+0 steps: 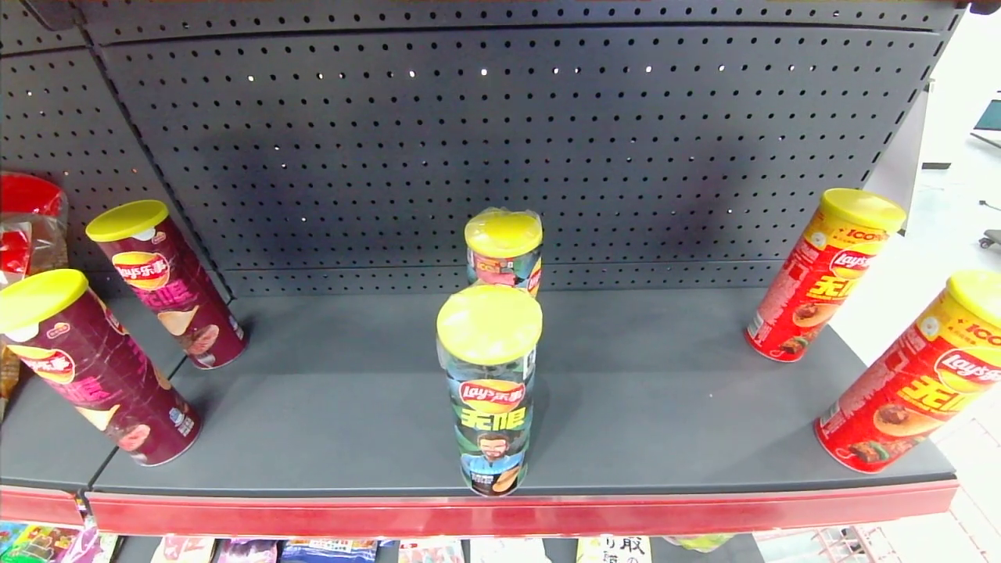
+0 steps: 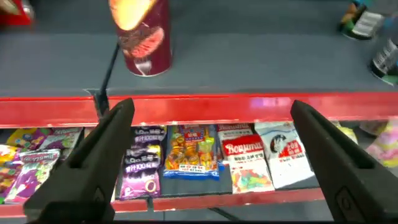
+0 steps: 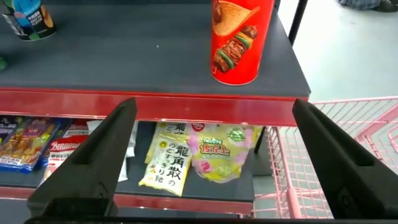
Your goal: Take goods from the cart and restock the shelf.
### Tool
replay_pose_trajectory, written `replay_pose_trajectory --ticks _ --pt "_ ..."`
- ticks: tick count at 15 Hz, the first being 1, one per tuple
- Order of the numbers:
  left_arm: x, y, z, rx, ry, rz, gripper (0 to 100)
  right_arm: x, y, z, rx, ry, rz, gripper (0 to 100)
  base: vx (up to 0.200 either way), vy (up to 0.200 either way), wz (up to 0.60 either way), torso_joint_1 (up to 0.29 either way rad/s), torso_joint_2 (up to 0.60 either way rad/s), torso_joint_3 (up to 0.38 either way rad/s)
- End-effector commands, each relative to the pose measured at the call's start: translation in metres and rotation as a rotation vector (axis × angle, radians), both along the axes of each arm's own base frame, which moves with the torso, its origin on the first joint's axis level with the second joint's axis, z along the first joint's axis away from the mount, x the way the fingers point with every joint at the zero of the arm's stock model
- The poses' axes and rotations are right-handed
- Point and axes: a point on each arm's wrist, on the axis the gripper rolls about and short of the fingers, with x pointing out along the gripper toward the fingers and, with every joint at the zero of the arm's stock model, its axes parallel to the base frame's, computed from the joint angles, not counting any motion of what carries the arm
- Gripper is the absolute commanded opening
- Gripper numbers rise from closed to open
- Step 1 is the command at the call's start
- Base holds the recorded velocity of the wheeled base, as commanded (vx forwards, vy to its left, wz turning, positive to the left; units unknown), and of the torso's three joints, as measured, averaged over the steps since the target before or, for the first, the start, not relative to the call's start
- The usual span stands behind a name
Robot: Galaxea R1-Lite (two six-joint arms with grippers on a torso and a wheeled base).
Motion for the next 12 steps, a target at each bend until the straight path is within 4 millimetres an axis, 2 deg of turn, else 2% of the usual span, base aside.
replay_pose_trajectory --ticks 1,5,7,12 --pt "0.0003 -0.0006 -0.0016 0.013 0.007 -0.029 100 0.0 0.0 -0.0001 0.0 0.0 -0.001 100 0.0 0.0 0.0 0.0 0.0 0.0" --pt "-0.0024 -0.0025 -0.0022 -0.004 -0.027 0.124 100 0.0 -0.0004 -0.0001 0.005 0.001 -0.018 100 0.0 0.0 0.0 0.0 0.0 0.0" --pt "-0.0069 -0.0023 -0.0034 -0.002 -0.085 0.065 100 0.0 -0.0004 -0.0001 0.002 0.0 -0.018 100 0.0 0.0 0.0 0.0 0.0 0.0" --pt "-0.0069 -0.0023 -0.0034 0.012 -0.086 0.066 100 -0.0001 -0.0005 -0.0002 0.002 -0.001 -0.023 100 0.0 0.0 0.0 0.0 0.0 0.0"
